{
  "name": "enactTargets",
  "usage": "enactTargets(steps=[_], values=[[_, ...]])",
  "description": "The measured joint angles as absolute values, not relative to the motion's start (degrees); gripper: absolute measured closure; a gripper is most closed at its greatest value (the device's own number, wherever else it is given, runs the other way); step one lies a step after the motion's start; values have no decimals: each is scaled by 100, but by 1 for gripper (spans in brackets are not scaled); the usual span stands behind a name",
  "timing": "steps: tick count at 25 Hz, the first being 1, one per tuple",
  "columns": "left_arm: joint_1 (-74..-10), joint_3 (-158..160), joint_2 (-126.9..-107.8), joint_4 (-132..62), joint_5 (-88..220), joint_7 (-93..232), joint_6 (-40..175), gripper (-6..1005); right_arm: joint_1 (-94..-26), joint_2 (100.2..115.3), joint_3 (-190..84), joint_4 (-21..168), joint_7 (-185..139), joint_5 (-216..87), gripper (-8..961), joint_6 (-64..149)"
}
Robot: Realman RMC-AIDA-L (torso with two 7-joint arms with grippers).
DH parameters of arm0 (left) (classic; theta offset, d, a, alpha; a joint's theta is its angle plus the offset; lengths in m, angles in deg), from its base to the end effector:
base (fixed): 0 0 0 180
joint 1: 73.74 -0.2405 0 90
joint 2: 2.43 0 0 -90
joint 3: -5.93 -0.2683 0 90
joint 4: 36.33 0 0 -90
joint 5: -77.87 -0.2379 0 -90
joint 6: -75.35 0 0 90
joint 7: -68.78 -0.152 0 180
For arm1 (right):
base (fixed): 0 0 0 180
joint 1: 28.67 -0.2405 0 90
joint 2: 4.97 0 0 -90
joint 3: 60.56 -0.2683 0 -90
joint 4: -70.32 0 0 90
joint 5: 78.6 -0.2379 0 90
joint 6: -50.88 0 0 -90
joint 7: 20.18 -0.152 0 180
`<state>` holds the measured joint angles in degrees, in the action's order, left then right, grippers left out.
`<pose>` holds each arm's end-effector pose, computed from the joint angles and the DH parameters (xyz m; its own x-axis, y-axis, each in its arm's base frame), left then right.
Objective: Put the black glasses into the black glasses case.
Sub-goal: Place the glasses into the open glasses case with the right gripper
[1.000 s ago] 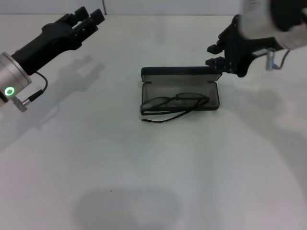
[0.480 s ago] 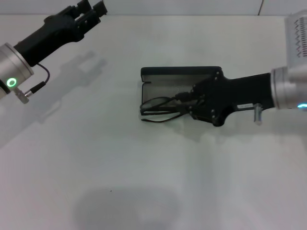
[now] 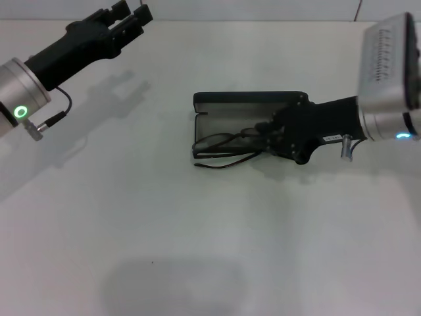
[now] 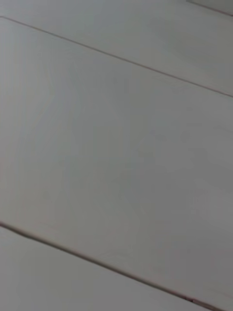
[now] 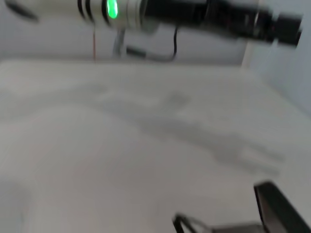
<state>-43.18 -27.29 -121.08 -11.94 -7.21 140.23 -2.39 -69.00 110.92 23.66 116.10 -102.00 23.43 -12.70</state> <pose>-0.2965 0.3972 0.0157 0.4521 0.1884 0.8718 0.7363 -0.6305 -0.2456 0.1697 0.4216 -0.0797 0.9873 0.0528 -0.1496 0.0166 -0.9722 -0.2335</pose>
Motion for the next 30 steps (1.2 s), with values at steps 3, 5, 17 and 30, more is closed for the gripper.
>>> enactTargets(steps=[3,5,17,30], values=[[-4297,-2729,-12105,-1197,-724,13977,-239,398,-7001,11117,2529,11798,-10646,2957,746,-1063],[-4296,-2730,-12104,-1202,-724,13938,-239,398,-7024,11119,2838,11910,-10769,3087,746,-812],[-4288,-2729,-12103,-1199,-730,13891,-243,397,-7000,11121,3972,12222,-10789,3062,746,274],[-4253,-2729,-12108,-1207,-730,13891,-220,398,-6919,11122,3975,12267,-10777,2940,746,498]])
